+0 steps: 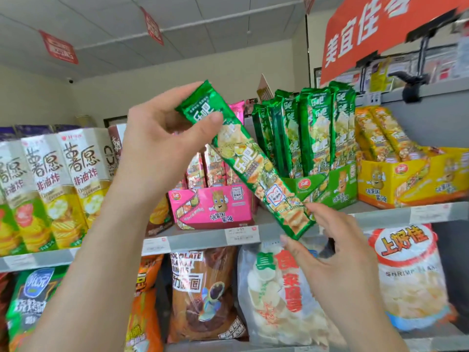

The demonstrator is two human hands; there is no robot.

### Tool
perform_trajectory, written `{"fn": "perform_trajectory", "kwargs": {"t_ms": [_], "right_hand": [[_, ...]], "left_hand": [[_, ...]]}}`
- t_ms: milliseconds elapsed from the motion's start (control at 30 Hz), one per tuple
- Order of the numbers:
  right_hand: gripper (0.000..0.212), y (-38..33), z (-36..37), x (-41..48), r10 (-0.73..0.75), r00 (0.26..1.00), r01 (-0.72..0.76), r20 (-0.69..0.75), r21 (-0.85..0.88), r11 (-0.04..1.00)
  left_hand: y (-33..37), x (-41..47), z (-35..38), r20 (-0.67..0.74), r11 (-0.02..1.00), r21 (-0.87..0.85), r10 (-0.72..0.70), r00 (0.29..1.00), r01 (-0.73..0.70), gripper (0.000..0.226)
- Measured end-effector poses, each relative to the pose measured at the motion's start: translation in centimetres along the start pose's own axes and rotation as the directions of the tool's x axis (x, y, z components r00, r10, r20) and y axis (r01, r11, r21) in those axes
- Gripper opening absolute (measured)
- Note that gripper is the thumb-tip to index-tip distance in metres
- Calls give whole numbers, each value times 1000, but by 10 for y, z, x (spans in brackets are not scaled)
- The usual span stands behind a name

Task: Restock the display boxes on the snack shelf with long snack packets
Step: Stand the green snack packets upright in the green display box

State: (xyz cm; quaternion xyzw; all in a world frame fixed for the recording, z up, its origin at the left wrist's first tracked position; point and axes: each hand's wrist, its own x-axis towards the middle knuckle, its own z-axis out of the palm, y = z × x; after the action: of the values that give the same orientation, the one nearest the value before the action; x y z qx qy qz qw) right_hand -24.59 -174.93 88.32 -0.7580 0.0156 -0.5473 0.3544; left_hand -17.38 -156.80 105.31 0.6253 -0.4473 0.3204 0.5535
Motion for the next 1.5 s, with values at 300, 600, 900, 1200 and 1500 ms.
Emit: {"fn": "perform_trajectory", "kwargs": {"t_ms": [300, 600, 900, 1200, 1500], "right_hand": [[39, 3, 1, 58, -221, 971, 237, 86, -331, 913], [28, 9, 5, 77, -335, 927, 376, 172, -383, 844], [36, 13, 10, 89, -428, 872, 483, 237, -272, 833], [26, 0, 30, 83, -473, 857, 516, 205, -343, 785], [22, 24, -64, 118, -366, 923, 296, -117, -390, 872]], "left_hand": [[11, 60, 16, -129, 852, 496, 263, 956, -168, 36], [-22, 85, 53, 115, 730, 671, 72, 991, -131, 44], [-35, 96, 79, 290, 556, 790, 32, 957, -258, 24], [-43, 83, 75, 398, 468, 815, -21, 917, -342, 60], [-25, -5, 91, 289, 691, 553, 363, 886, -465, 28]]}}
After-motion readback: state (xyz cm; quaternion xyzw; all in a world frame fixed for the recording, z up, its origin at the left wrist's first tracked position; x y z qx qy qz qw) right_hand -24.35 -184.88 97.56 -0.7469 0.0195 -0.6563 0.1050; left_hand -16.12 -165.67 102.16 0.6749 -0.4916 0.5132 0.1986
